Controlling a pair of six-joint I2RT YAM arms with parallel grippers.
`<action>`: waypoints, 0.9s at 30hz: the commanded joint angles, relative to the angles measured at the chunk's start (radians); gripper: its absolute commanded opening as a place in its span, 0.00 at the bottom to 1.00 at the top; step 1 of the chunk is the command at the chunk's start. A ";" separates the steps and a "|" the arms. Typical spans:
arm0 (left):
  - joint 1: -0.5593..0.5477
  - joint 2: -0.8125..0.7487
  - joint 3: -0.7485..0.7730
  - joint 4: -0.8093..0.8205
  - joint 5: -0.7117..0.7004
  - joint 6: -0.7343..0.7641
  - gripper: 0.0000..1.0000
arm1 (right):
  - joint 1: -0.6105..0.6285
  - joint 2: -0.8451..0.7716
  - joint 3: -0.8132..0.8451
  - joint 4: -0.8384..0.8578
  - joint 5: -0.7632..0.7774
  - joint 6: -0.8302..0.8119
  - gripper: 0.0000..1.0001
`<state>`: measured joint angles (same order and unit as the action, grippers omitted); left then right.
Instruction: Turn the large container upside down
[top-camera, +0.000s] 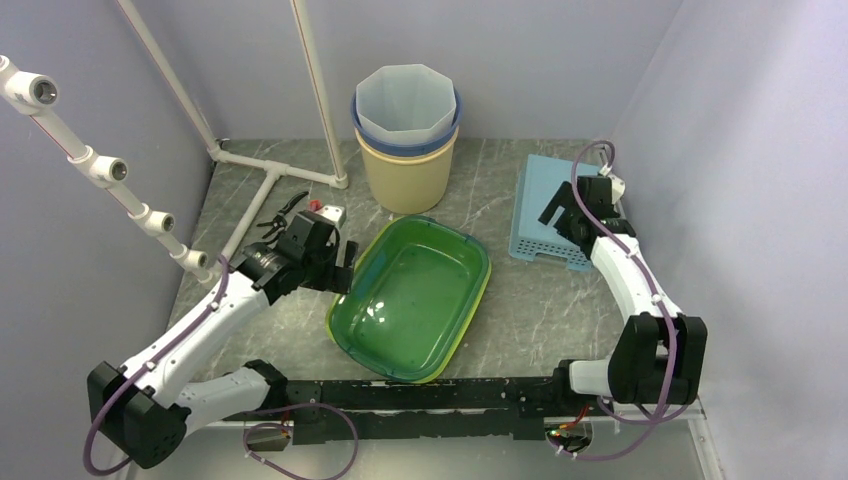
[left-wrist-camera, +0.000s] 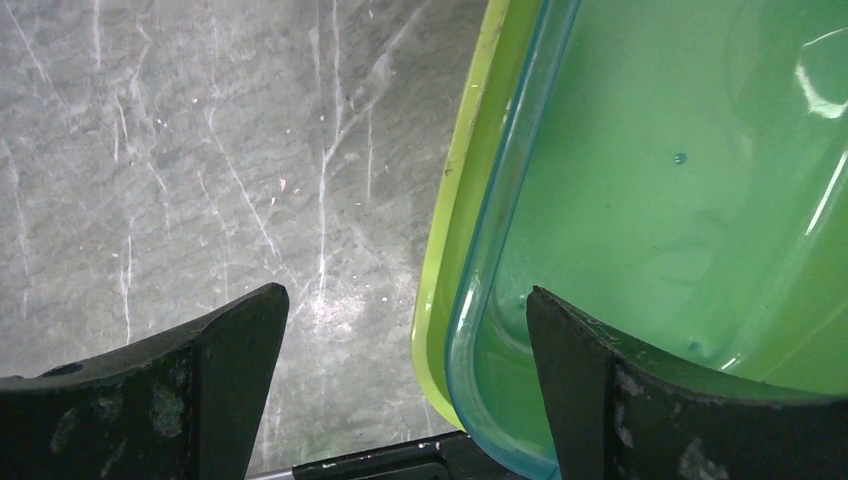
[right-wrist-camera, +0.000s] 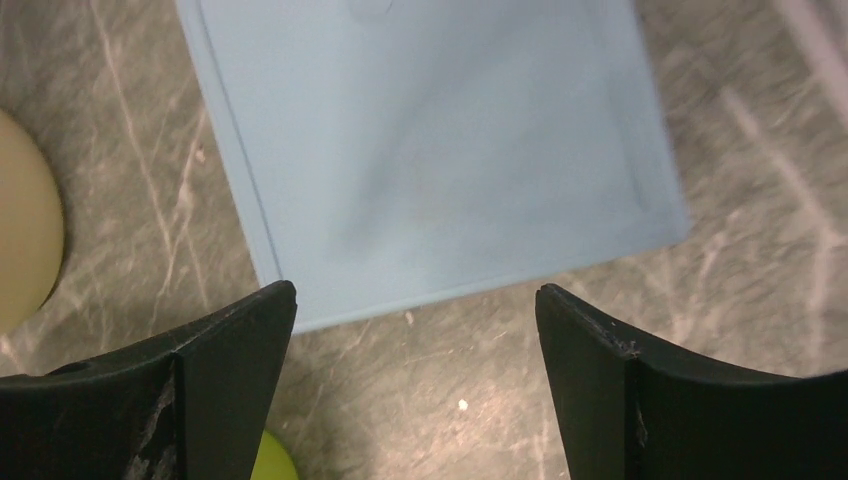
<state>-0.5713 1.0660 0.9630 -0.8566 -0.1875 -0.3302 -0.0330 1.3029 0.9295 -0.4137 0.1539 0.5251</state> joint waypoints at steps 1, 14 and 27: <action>0.004 -0.090 -0.013 0.055 0.040 0.034 0.95 | -0.010 0.033 0.103 -0.012 0.237 -0.057 0.95; 0.002 -0.176 0.052 0.247 0.224 0.062 0.95 | -0.178 0.277 0.257 -0.019 0.025 -0.147 1.00; -0.243 0.383 0.490 0.380 0.175 0.090 0.95 | -0.219 0.237 0.098 0.008 -0.279 -0.033 0.93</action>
<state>-0.7731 1.3407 1.3525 -0.5331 0.0063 -0.2726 -0.2562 1.6176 1.1114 -0.4191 0.0563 0.4316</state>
